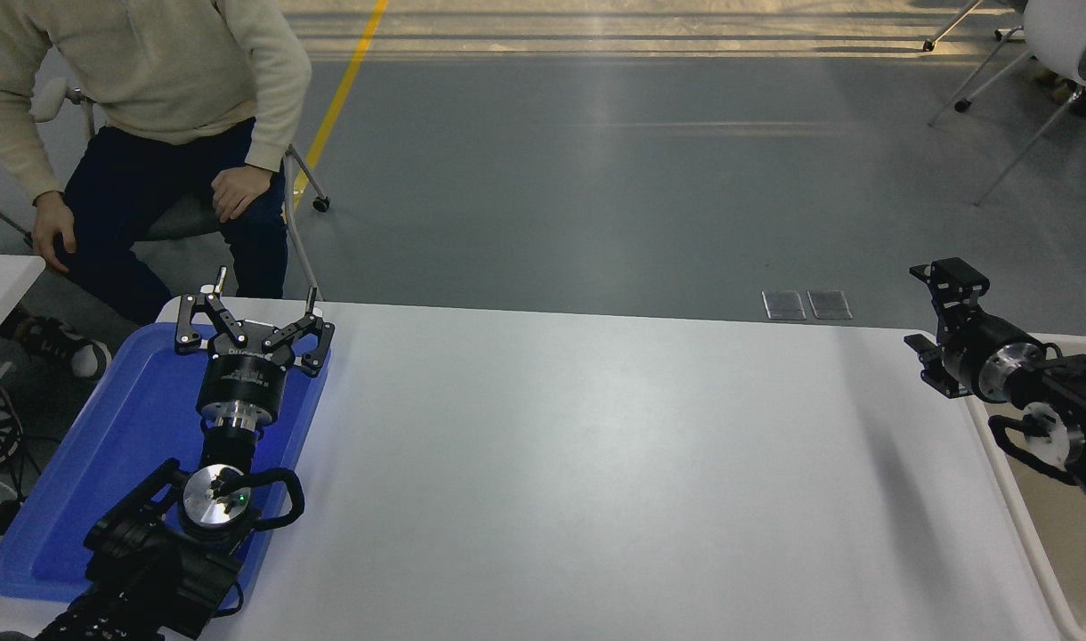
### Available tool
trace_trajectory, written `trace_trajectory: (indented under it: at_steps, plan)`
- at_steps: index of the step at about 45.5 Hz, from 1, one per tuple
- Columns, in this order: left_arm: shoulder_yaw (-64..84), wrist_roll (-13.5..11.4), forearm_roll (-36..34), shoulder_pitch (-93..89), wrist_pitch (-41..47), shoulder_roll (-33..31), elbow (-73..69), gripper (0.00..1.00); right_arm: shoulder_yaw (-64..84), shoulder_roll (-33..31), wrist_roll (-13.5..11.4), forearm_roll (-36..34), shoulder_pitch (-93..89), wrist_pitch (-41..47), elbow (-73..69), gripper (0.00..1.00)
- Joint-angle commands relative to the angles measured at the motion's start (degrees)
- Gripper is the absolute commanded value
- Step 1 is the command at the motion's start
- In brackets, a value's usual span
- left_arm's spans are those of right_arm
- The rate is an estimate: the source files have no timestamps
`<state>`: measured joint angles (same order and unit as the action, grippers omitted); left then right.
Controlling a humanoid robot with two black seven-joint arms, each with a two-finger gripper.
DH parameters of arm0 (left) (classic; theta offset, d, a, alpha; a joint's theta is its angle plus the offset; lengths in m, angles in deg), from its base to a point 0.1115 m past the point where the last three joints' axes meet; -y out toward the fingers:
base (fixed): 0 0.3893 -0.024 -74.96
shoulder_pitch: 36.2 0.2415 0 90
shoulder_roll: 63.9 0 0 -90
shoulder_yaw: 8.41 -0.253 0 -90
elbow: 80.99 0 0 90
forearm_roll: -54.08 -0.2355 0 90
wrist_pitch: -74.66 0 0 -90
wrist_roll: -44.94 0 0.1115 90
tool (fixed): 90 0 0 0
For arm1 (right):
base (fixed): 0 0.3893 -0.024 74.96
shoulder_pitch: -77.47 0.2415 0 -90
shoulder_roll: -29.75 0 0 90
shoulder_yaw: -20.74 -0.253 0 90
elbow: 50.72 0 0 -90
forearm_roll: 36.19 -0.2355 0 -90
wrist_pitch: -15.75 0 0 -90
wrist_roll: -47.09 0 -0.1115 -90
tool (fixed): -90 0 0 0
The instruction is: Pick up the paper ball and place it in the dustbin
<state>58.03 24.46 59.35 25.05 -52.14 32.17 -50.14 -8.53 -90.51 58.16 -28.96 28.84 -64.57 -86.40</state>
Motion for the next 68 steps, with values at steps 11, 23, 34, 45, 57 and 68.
trace_trajectory:
  at_steps: [11,23,34,45,57,68]
  plan:
    - [0.0,0.0,0.0,0.0,0.1,0.0,0.0,1.00,-6.2,2.3,0.8,-22.3,-3.5,5.4,-6.9,1.00]
    - [0.0,0.0,0.0,0.0,0.1,0.0,0.0,1.00,-13.9,7.9,0.7,-24.5,-8.0,11.0,-6.8,1.00]
    - [0.0,0.0,0.0,0.0,0.1,0.0,0.0,1.00,-17.4,12.0,0.8,-24.5,-11.4,15.4,-6.6,1.00]
    - [0.0,0.0,0.0,0.0,0.0,0.0,0.0,1.00,-18.2,12.7,0.8,-24.5,-12.2,15.9,-6.1,1.00]
    - [0.0,0.0,0.0,0.0,0.0,0.0,0.0,1.00,-20.5,13.7,0.8,-24.5,-13.6,17.6,-6.1,1.00]
    - [0.0,0.0,0.0,0.0,0.0,0.0,0.0,1.00,-20.6,14.3,0.8,-24.5,-14.3,17.9,-5.9,1.00]
